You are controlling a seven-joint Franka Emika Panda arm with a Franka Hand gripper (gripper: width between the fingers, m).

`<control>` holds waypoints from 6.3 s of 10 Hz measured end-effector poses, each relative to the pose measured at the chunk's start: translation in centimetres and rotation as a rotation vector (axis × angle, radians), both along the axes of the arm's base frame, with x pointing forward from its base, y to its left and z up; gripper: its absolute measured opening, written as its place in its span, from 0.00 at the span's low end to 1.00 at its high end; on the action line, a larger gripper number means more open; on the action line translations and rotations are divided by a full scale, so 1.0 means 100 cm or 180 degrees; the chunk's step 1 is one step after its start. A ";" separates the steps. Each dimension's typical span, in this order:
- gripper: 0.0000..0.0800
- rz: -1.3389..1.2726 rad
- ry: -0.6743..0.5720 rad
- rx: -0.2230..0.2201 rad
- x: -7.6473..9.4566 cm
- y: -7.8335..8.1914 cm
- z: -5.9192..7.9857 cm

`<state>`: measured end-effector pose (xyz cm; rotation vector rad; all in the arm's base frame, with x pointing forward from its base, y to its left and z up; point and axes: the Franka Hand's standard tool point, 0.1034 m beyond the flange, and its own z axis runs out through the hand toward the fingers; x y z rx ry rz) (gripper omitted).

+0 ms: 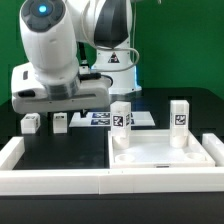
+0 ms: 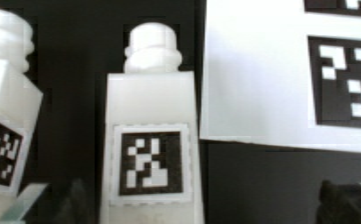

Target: Assemble square table

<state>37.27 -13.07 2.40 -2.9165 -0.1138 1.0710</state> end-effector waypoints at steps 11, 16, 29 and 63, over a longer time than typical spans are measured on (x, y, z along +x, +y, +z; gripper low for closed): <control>0.78 0.0207 -0.0062 0.0150 -0.013 -0.013 -0.012; 0.36 0.0249 -0.0093 0.0147 -0.008 -0.009 -0.012; 0.36 0.0019 -0.0624 0.0318 0.039 0.013 0.042; 0.36 -0.0608 -0.3043 0.0256 0.221 0.107 0.098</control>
Offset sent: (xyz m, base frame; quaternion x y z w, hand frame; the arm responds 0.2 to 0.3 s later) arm -0.0118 -0.0011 0.0023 -0.0541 0.0090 0.0372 0.9978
